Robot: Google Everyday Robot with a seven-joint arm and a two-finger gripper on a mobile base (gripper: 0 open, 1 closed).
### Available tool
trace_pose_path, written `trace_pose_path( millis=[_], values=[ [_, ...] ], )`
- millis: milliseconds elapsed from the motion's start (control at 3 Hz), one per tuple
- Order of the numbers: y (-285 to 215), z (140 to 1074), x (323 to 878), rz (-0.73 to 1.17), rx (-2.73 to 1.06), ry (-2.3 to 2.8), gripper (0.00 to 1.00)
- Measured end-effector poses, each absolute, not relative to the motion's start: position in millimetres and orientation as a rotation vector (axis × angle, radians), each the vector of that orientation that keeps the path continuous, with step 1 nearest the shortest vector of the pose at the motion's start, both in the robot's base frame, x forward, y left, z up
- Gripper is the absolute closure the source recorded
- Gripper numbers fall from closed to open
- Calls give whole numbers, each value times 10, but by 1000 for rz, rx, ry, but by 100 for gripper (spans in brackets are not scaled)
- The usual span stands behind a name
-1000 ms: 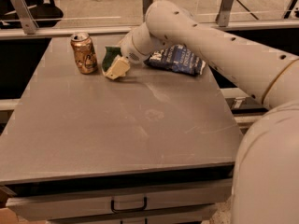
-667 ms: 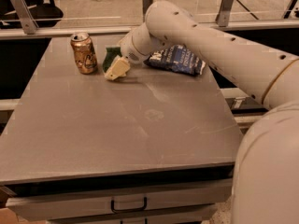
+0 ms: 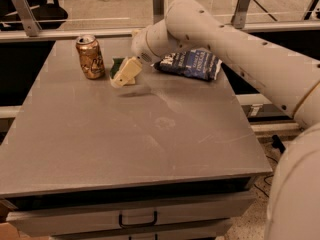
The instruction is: Move sponge near orange can
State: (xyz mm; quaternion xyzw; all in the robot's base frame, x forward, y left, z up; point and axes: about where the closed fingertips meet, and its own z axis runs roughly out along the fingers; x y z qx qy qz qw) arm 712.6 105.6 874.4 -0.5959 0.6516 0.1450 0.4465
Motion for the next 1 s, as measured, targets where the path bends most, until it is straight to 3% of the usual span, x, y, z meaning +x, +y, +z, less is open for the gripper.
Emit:
trace_pose_path(
  millis=[333, 667, 1000],
  values=[
    [811, 9138, 6966, 411, -1451, 1501, 0],
    [197, 9696, 6673, 366, -1445, 1359, 0],
    [-358, 10291, 6244, 191, -1425, 1262, 0]
  ],
)
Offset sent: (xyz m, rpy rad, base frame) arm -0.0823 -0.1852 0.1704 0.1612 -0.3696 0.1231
